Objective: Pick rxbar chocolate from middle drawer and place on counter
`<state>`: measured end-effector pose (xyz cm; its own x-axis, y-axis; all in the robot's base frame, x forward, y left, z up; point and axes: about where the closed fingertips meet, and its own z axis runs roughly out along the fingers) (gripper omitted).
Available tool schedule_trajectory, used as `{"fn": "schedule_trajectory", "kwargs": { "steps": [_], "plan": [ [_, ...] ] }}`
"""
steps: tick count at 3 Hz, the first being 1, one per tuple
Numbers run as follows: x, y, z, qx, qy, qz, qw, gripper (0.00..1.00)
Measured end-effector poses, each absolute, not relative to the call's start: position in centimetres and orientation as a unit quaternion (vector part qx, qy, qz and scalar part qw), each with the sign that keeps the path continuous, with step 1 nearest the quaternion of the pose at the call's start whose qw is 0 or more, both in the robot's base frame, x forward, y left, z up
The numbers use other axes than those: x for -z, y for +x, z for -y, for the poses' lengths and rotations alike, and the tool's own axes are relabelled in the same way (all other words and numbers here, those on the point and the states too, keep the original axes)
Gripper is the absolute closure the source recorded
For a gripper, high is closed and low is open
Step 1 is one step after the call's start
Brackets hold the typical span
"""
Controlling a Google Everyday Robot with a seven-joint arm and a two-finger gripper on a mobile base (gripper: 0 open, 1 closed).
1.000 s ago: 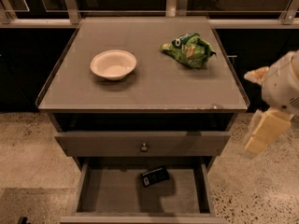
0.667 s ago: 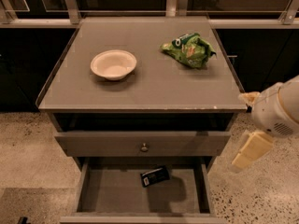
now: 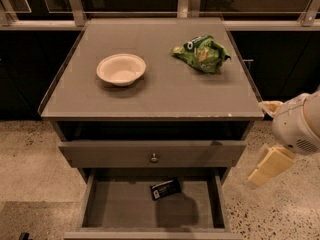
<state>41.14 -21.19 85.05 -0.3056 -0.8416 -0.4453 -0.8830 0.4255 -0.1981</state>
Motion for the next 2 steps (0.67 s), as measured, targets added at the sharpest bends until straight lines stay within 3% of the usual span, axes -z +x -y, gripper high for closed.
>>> {"fn": "schedule_trajectory", "kwargs": {
  "steps": [2],
  "plan": [
    [-76.0,37.8,20.1,-0.135,-0.440,-0.839,0.289,0.00]
  ]
}}
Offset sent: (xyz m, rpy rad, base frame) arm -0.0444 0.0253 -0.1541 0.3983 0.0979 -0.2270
